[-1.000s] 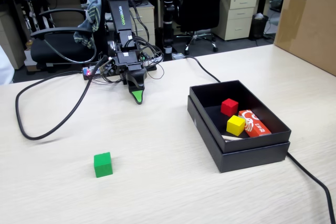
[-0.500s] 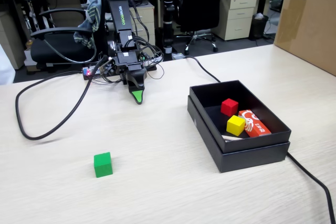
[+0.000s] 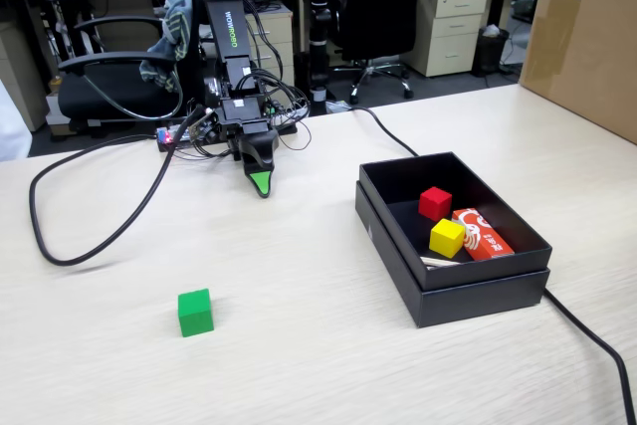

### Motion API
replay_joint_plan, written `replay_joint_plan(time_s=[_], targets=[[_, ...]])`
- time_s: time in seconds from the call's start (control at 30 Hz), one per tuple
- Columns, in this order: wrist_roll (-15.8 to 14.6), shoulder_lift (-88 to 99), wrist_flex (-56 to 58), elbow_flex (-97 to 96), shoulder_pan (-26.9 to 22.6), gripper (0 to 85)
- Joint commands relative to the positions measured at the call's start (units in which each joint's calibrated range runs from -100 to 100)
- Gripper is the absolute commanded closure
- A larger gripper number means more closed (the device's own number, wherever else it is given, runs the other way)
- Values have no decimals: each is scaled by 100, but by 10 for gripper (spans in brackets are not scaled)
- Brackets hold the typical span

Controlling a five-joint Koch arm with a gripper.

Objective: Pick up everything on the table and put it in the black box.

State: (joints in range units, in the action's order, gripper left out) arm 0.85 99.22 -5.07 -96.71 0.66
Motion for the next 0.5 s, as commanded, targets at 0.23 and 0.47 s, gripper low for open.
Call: replay_joint_plan(time_s=[0.23, 0.47], targets=[[34, -60, 166, -29, 24, 364], [117, -49, 1116, 850, 98, 359]])
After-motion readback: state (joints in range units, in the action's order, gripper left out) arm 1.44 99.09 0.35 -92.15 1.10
